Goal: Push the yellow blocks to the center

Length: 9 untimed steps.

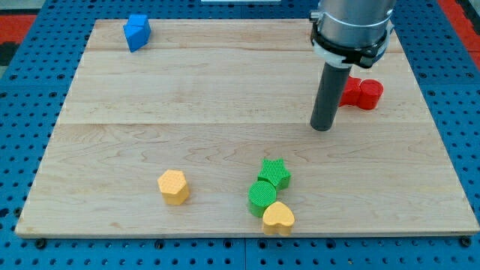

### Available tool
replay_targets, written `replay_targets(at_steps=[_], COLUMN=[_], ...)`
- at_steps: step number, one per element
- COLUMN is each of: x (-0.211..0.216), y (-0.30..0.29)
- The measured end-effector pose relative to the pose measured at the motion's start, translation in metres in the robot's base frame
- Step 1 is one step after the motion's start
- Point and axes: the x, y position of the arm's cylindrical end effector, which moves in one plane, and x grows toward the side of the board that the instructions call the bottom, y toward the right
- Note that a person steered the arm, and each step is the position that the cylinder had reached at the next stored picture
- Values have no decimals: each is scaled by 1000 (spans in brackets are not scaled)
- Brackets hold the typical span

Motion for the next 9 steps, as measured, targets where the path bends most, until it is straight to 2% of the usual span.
replay_targets(at_steps=[1,2,4,5,7,9], x=[0,21,103,163,164,164], y=[-2,6,13,8,-24,-103])
